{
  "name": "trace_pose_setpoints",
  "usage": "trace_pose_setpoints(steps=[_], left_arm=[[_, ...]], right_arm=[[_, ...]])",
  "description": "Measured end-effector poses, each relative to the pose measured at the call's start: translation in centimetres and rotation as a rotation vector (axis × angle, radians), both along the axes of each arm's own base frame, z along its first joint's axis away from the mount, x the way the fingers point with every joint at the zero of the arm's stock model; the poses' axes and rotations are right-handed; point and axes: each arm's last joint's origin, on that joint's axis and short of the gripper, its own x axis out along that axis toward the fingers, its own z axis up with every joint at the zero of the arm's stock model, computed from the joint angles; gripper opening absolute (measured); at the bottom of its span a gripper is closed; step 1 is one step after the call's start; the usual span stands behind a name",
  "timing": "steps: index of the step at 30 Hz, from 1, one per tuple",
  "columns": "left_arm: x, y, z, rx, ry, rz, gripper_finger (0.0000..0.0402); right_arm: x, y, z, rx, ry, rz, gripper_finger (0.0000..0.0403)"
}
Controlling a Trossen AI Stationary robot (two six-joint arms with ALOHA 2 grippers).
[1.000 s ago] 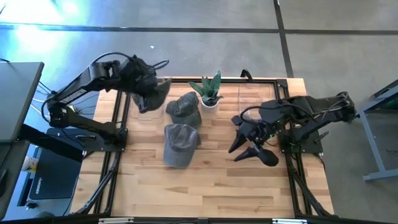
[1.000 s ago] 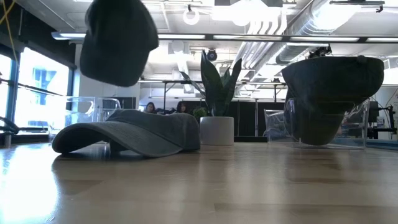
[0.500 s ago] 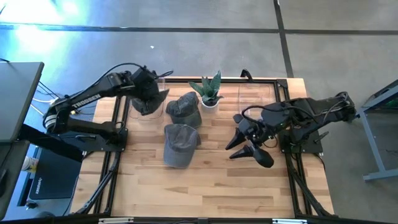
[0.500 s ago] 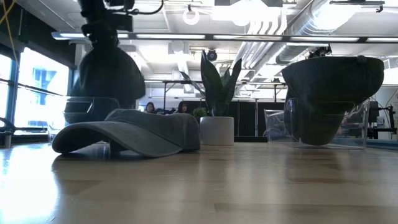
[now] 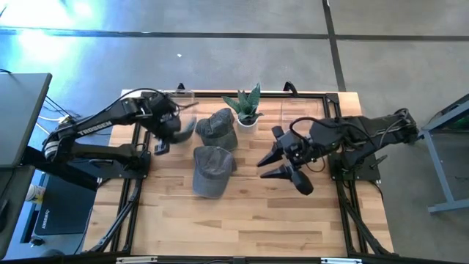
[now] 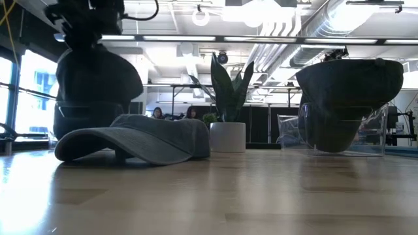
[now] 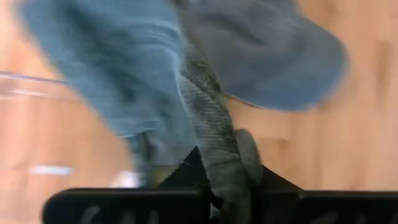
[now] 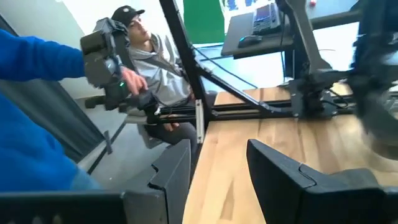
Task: Pick & Place hat
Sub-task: Put the bottom green cap into the left bin, then adjust the green cap in the left bin
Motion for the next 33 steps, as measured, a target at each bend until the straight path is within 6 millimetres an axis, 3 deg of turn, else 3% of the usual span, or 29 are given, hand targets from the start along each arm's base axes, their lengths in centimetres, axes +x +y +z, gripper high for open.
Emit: trace_pose_setpoints(steps=[3,8,12,16,23,27,30,33], left_arm=[[-0.1,-0.7,-1.1,-0.063,0.033,-0.065,0.0063],[-0.4,-1.1,-1.7,-0.111,0.092,-0.084,0.0167],[-0.9,-1.4,-0.8,-0.138,0.131,-0.077,0.0243],[-1.1,-1.5,0.9,-0.148,0.117,-0.04,0.029],[-1.9,-1.8,5.1,-0.126,0.084,0.061,0.0314],[-1.9,-1.7,7.5,-0.092,-0.02,0.112,0.0314],[-1.4,-1.2,7.9,-0.041,-0.076,0.208,0.0307],[-1.1,-0.8,7.0,0.007,-0.019,0.336,0.0278]], right_arm=[[0.4,-0.1,-0.1,0.002,-0.009,-0.009,0.0154],[0.9,0.0,-0.5,-0.002,0.007,-0.006,0.0154],[1.5,0.2,-0.9,-0.007,0.024,-0.001,0.0154],[1.8,0.2,-1.1,-0.007,0.03,0.015,0.0153],[1.9,0.2,-1.2,-0.01,0.032,0.017,0.0154],[1.9,0.2,-1.2,-0.02,0.028,0.02,0.0154],[1.9,0.2,-1.2,-0.024,0.026,0.021,0.0154],[1.9,0.2,-1.2,-0.024,0.026,0.021,0.0154]])
